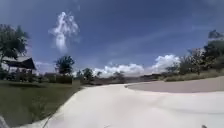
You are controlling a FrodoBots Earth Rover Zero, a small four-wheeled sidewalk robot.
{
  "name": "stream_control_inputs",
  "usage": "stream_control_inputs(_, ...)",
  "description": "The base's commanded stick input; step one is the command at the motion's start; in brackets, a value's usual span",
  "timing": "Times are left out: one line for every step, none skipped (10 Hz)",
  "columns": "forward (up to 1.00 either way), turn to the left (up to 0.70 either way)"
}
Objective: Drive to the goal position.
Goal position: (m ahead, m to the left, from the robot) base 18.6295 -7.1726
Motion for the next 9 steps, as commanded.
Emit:
stream_control_inputs(0.85, 0.38)
stream_control_inputs(0.85, 0.32)
stream_control_inputs(0.85, 0.17)
stream_control_inputs(0.85, 0.04)
stream_control_inputs(0.85, 0.04)
stream_control_inputs(0.85, 0.04)
stream_control_inputs(0.85, 0.04)
stream_control_inputs(0.85, 0.04)
stream_control_inputs(0.85, 0.04)
